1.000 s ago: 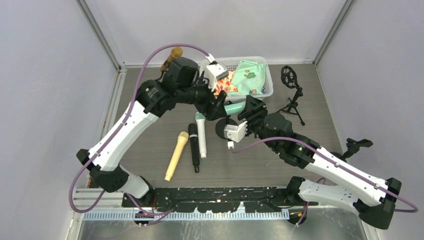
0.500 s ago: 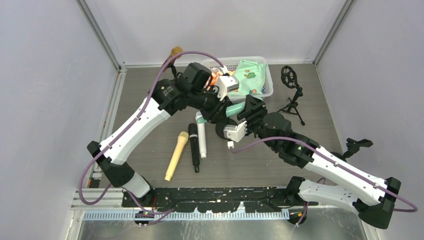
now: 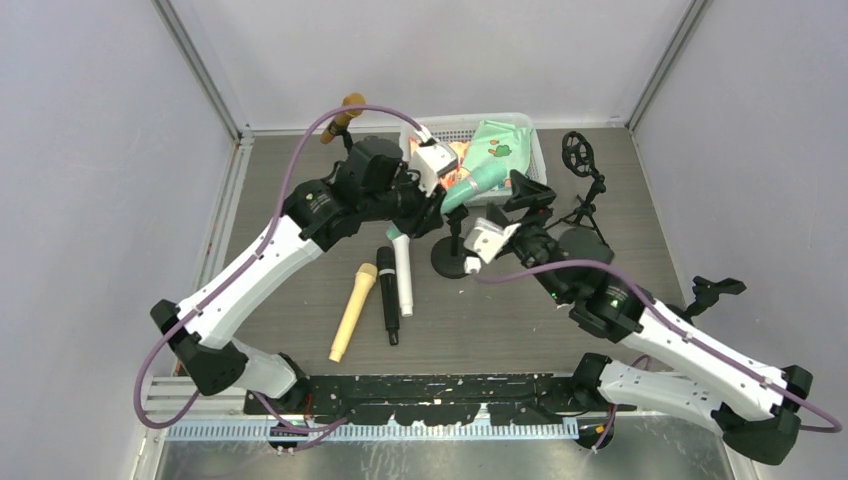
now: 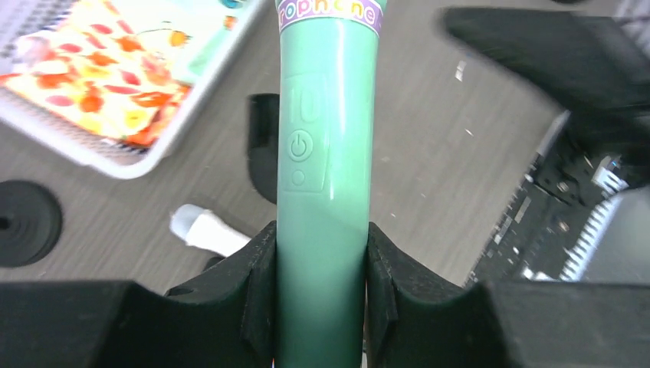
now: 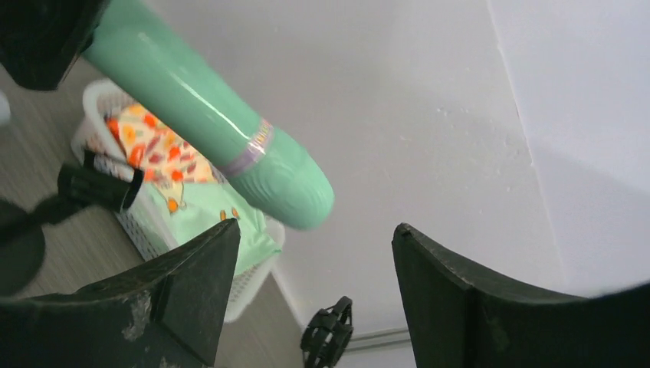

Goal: Attach the microphones to the stand

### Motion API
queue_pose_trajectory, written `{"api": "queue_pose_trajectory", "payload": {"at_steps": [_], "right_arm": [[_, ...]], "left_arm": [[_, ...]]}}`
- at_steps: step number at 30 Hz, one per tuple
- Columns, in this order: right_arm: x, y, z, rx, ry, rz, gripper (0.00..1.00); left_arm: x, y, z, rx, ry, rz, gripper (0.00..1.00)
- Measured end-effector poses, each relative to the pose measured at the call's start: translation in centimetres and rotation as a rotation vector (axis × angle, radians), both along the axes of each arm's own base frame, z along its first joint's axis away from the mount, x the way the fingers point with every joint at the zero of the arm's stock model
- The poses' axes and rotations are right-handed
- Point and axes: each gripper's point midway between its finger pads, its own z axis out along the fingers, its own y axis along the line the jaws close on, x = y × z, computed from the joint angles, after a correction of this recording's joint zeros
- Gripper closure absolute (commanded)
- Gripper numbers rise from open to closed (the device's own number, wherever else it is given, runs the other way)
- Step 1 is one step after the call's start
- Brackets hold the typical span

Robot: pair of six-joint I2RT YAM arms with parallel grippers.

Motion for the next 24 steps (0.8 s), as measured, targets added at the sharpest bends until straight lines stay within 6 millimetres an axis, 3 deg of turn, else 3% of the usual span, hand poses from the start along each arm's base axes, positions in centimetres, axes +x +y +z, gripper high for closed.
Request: {"api": "queue_pose_trajectory", "payload": {"at_steps": [5,10,13,19,24], "right_arm": [[-1.8,-1.9,4.6,0.395,0.009,0.017,0.23],[-1.8,-3.8,7.3,0.927,0.147,-0.048,0.24],[-1.6,-4.4,7.8,1.245,0.243,-0.083,0.23],[-0.7,-1.9,7.1,1.657,0.457,-0.046,0.23],[0.5,1.5,5.8,1.764,0.605,-0.021,0.24]], "left_arm": [[2.2,1.8,1.2,-0.082,-0.102,0.141,1.0],[2.5,1.9,2.2,-0.219,-0.158,0.19,1.0],[2.5,1.5,2.6,-0.306,-0.163,0.21,1.0],[3.0,0.1,3.8,-0.455,-0.149,0.228,1.0],[2.8,-0.7,4.4,-0.522,-0.136,0.21,1.0]]}}
